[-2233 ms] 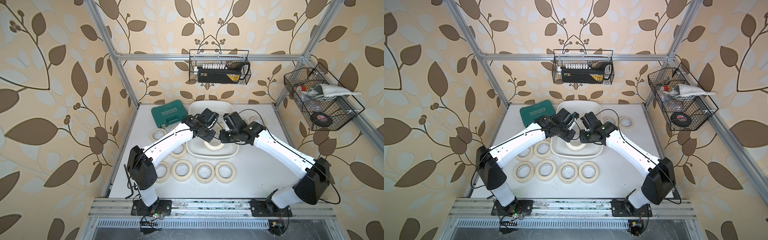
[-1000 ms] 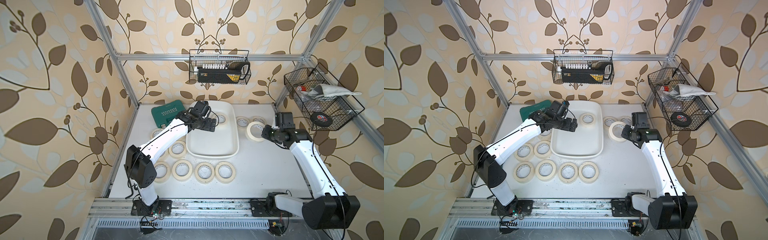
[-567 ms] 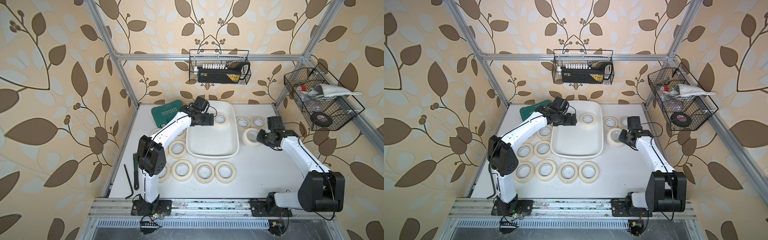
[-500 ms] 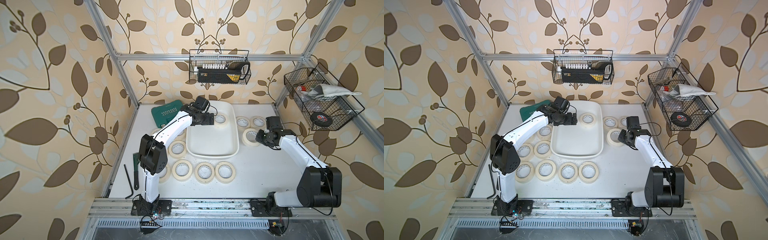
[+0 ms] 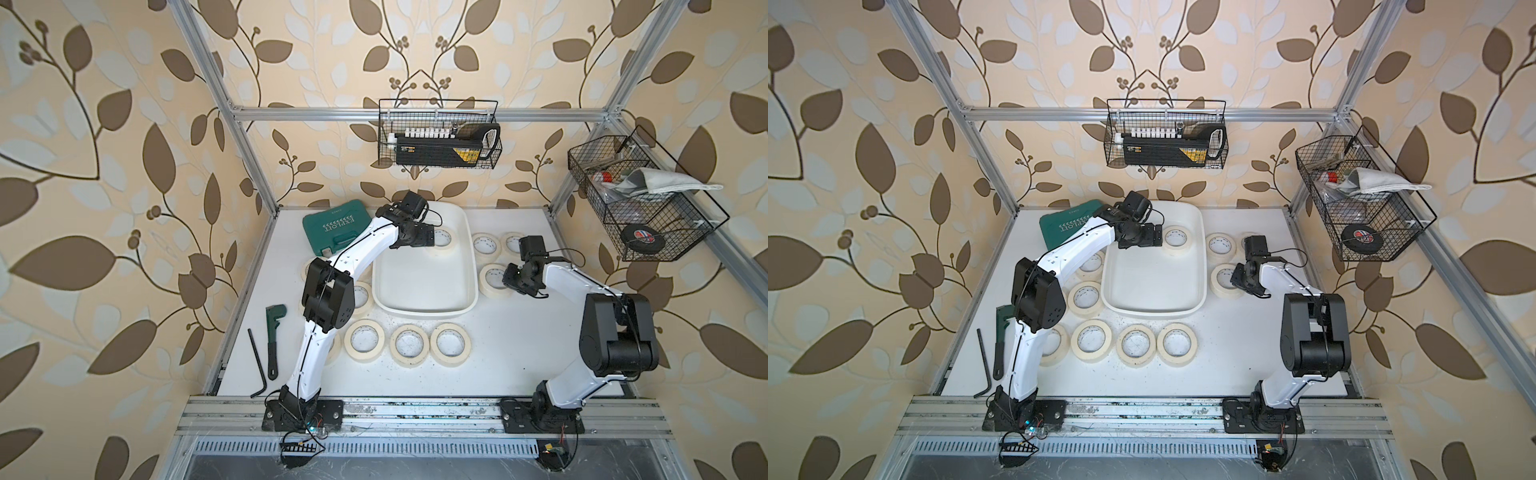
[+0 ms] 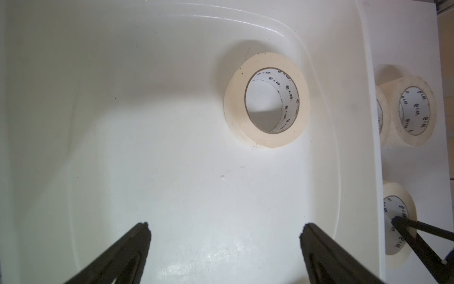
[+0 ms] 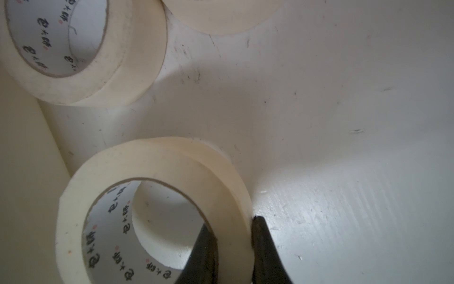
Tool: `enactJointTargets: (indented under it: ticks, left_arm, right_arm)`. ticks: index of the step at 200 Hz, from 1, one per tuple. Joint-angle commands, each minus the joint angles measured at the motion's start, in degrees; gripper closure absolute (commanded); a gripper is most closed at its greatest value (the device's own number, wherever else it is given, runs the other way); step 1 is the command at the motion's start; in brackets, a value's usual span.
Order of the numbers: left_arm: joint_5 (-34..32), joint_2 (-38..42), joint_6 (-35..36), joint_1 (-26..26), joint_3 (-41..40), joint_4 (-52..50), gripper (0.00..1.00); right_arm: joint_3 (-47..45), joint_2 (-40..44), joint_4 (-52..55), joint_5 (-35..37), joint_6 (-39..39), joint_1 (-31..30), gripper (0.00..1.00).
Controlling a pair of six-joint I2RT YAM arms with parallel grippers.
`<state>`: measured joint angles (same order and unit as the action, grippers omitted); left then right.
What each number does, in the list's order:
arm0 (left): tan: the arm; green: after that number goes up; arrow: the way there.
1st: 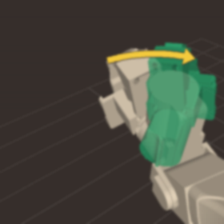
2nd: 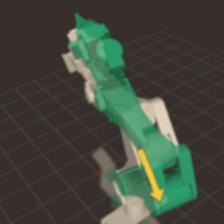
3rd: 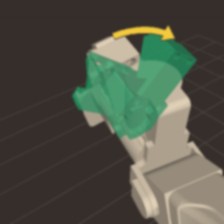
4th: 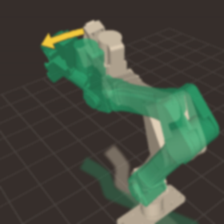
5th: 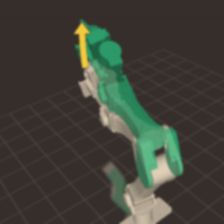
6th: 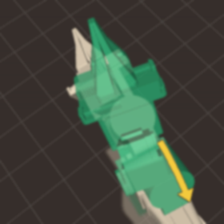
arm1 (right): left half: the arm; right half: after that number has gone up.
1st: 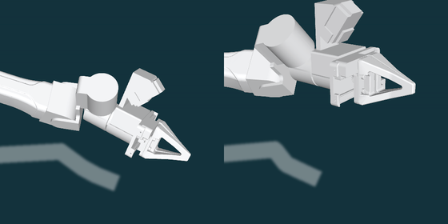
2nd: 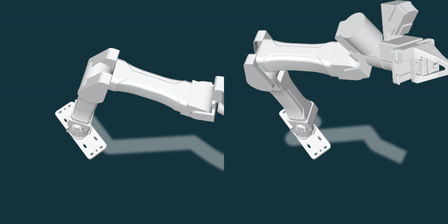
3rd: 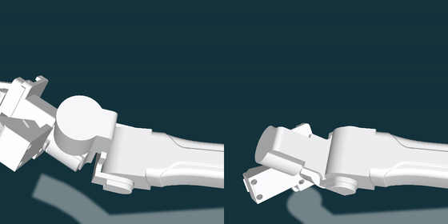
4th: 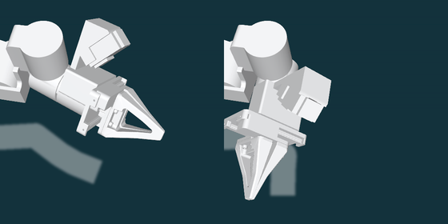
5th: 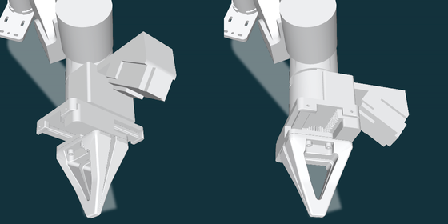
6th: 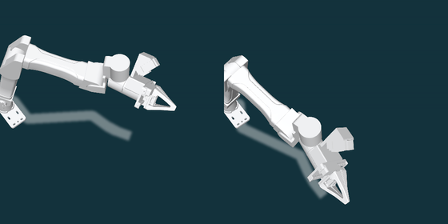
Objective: Take out the art tape in the storage box
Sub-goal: Place the art tape at the center of the board.
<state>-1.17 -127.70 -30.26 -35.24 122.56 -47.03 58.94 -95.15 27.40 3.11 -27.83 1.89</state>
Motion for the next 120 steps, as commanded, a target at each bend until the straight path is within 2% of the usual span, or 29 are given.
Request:
enactJointTargets:
  ticks: [1,75,120]
  left_arm:
    - [-0.5,-2.08,-0.22,0.26,3.69,-0.09,0.01]
    - [0.07,-9.71,0.51,0.35,9.44,2.93,0.01]
    - [0.52,-13.96,2.22,0.35,13.58,4.42,0.01]
  right_arm:
    - [2.66,-1.49,-2.48,-1.47,-0.11,0.07,1.0]
    - [3.12,-3.59,-2.74,-1.21,-0.1,-1.57,0.92]
    - [2.76,-3.35,-2.7,-1.09,-0.45,-2.81,0.77]
